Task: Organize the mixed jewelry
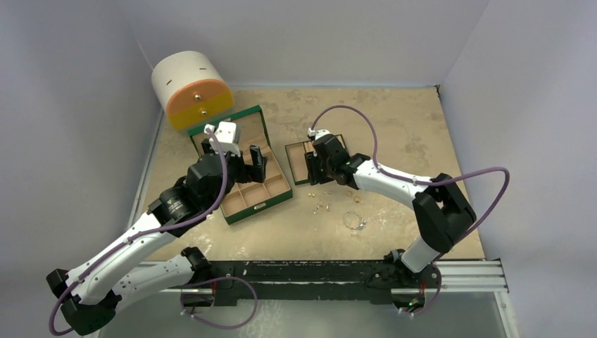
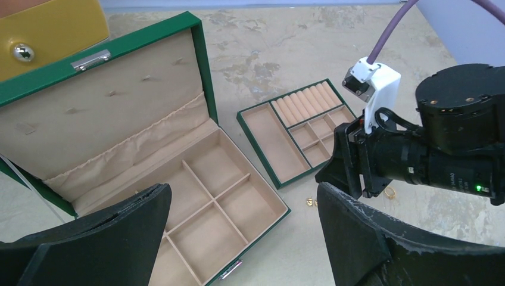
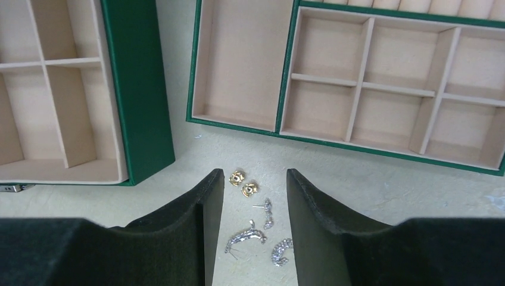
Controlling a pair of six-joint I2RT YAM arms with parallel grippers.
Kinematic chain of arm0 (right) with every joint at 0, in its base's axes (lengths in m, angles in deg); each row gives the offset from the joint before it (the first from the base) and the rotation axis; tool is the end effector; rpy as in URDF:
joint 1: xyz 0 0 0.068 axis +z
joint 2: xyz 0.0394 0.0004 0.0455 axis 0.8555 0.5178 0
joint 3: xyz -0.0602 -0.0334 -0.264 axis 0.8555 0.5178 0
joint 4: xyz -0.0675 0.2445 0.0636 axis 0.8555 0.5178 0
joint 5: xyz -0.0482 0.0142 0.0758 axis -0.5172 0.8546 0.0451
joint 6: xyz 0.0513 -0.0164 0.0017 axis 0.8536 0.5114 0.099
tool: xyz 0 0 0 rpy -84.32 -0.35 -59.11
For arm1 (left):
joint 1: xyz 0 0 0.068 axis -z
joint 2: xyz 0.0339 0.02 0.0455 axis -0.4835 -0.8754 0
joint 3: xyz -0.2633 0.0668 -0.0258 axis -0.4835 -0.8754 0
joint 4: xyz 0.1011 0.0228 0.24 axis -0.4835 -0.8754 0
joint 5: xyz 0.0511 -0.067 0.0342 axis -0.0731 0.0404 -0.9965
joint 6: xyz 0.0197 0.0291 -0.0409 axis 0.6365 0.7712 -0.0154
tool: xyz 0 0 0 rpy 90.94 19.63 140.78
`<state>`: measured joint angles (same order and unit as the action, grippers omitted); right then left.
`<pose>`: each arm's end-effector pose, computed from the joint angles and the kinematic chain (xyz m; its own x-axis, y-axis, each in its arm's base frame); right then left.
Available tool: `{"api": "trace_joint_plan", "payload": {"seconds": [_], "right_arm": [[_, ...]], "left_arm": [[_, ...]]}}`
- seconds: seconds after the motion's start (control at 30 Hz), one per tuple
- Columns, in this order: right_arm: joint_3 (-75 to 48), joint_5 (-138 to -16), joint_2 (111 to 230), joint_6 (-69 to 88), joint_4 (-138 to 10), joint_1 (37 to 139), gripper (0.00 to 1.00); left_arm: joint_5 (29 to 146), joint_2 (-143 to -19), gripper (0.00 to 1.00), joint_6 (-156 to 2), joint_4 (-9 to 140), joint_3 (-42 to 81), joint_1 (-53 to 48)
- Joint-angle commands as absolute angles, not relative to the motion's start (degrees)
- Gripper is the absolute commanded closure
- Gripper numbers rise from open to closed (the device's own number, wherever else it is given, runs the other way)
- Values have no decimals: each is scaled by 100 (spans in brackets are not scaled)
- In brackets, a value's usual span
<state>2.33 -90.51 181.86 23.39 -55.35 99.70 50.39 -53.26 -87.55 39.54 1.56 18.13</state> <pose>0.2687 0.2276 0.2236 -0.6746 -0.1249 -0.7276 -0.3778 0.9052 0.1949 0.1346 -0.1193 0.3660 -0.3054 -0.1507 -0.9402 0.2274 0.9473 -0.2257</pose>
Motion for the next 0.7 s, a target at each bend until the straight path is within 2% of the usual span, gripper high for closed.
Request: {"api": "trace_joint_plan", "payload": {"seconds": [0.0, 0.23, 0.67], "right_arm": [[115, -8846, 18257, 2344, -5711, 9996, 55], [-134, -8392, 18702, 2194, -5715, 9995, 66], [113, -8323, 18844, 2164, -5702, 10005, 73]], "left_arm": [[5051, -5253, 8, -8750, 4081, 444, 1842], [5060, -5296, 8, -8746, 4073, 454, 1816], [5042, -5332, 8, -8731, 4055, 455, 1811]]}}
